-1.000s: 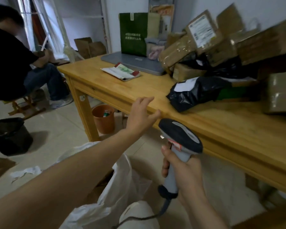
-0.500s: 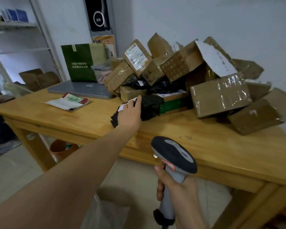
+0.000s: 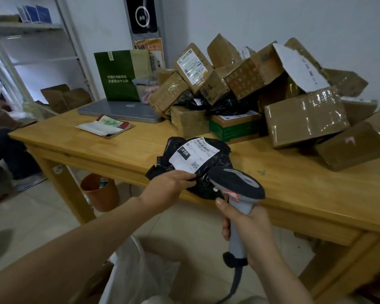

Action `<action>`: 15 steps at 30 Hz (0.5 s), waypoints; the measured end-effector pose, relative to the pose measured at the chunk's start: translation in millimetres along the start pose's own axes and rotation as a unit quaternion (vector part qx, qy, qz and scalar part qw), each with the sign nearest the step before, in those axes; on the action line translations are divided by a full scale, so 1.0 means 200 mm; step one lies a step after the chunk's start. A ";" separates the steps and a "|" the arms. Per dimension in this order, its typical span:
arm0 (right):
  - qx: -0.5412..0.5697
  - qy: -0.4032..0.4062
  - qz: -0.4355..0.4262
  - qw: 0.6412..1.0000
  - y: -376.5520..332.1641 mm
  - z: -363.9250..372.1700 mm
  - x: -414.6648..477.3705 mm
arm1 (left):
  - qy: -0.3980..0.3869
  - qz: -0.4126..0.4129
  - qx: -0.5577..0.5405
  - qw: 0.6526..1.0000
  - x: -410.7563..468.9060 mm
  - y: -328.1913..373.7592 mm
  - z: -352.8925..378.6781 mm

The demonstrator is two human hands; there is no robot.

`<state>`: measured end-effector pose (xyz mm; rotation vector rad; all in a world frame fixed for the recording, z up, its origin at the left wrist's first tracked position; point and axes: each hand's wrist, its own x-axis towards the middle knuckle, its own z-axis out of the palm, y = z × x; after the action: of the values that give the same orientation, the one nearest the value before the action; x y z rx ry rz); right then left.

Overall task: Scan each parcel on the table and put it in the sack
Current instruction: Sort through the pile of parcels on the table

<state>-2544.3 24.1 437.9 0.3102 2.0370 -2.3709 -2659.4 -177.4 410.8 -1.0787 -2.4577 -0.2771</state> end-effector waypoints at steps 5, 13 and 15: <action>-0.053 -0.015 0.043 0.998 0.01 0.03 0.08 | -0.010 -0.065 -0.054 0.996 -0.05 0.04 -0.07; -0.087 -0.019 0.082 0.993 0.02 0.02 0.15 | 0.012 -0.377 -0.076 0.923 0.44 -0.07 -0.21; -0.086 -0.018 0.086 0.992 0.02 0.01 0.15 | -0.100 -0.384 -0.066 0.916 0.56 -0.11 -0.22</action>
<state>-2574.0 25.0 429.3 0.4193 2.0882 -2.0717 -2728.9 -135.0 501.5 -0.1250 -2.9842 -0.5976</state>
